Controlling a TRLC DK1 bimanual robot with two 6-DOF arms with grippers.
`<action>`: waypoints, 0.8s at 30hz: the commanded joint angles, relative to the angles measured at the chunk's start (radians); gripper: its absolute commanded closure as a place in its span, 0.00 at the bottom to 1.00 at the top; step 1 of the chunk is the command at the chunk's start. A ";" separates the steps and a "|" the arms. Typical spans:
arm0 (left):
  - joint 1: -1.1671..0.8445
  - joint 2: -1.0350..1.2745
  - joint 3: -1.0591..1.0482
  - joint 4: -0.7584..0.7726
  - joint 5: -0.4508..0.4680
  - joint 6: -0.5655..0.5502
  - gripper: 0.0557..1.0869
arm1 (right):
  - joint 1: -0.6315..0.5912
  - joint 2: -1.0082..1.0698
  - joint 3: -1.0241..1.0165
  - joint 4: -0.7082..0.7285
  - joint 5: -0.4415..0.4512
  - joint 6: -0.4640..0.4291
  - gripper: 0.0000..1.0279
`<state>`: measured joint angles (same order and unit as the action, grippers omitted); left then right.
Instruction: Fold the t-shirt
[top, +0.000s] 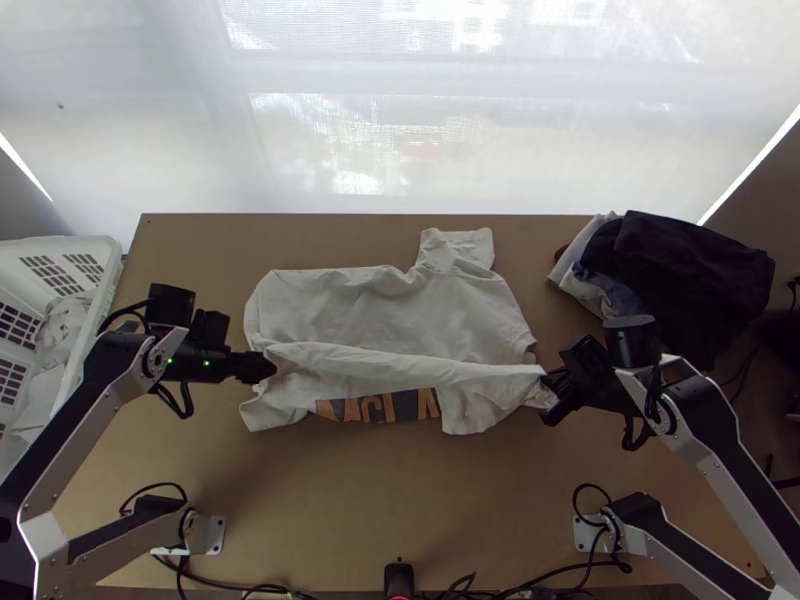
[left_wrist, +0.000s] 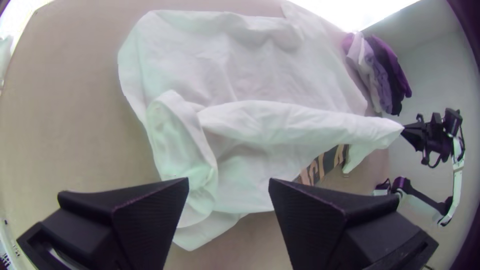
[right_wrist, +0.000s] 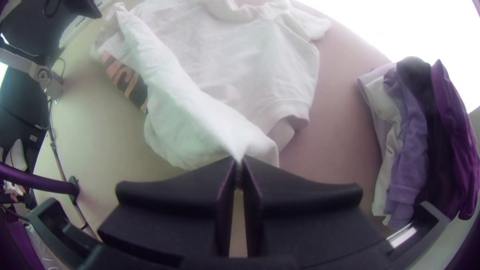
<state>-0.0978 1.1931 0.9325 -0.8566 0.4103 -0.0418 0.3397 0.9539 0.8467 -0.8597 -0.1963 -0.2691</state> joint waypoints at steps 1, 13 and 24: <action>-0.065 -0.139 -0.043 -0.059 -0.159 0.066 0.23 | -0.002 0.002 0.000 0.007 -0.002 0.011 0.97; -0.164 -0.050 -0.077 0.037 -0.200 0.056 0.23 | 0.001 0.011 0.005 0.013 -0.003 0.014 0.97; -0.191 0.059 -0.127 0.153 -0.265 0.053 0.41 | -0.001 0.009 0.022 0.007 -0.005 0.021 0.97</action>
<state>-0.2726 1.1942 0.8341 -0.7589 0.1703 0.0128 0.3393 0.9600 0.8558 -0.8497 -0.2001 -0.2508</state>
